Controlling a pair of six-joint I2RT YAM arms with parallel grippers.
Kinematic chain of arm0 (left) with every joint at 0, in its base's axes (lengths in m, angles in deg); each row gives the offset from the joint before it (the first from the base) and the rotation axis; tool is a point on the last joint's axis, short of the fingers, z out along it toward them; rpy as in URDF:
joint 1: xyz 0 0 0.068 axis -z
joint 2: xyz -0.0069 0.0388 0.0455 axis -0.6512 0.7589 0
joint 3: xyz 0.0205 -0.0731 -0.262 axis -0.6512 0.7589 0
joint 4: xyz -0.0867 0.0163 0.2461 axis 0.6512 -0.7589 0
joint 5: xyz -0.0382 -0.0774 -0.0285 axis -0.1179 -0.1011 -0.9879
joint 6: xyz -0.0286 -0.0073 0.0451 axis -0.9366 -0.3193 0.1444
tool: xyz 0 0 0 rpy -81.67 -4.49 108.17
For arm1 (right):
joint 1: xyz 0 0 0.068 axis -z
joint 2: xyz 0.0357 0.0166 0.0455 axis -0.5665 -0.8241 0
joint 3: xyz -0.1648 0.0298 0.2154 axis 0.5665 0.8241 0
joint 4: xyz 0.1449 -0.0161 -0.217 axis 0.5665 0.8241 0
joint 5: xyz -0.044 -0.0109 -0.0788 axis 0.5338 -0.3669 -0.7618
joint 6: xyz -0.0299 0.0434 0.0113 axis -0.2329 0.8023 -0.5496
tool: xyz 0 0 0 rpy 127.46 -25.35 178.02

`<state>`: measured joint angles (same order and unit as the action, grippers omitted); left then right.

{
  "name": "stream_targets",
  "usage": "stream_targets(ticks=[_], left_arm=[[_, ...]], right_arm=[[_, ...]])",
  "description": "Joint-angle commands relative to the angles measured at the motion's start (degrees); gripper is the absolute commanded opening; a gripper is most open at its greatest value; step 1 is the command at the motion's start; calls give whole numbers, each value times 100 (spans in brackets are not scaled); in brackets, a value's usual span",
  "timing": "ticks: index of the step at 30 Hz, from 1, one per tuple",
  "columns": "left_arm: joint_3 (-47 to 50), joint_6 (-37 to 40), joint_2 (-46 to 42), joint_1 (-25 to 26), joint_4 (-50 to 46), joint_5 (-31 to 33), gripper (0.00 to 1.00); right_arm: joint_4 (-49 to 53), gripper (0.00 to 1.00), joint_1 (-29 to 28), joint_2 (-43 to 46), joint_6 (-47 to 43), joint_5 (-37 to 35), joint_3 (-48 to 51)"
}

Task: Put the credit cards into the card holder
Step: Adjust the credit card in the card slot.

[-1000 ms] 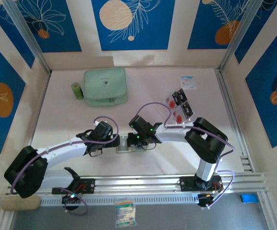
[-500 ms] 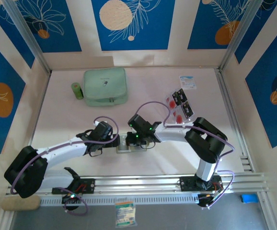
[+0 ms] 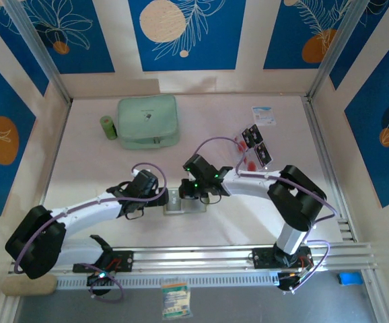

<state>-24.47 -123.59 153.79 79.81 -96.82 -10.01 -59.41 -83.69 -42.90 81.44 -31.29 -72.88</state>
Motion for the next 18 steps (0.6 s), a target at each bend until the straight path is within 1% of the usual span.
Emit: stream_targets(ticks=[1, 18], left_arm=[[-202, 126, -102, 19, -178, -66, 100], [-156, 117, -116, 20, -180, -48, 100]], right_arm=[[152, 0, 100, 132, -122, 115, 4], [-32, 0, 71, -454, -52, 276, -218]])
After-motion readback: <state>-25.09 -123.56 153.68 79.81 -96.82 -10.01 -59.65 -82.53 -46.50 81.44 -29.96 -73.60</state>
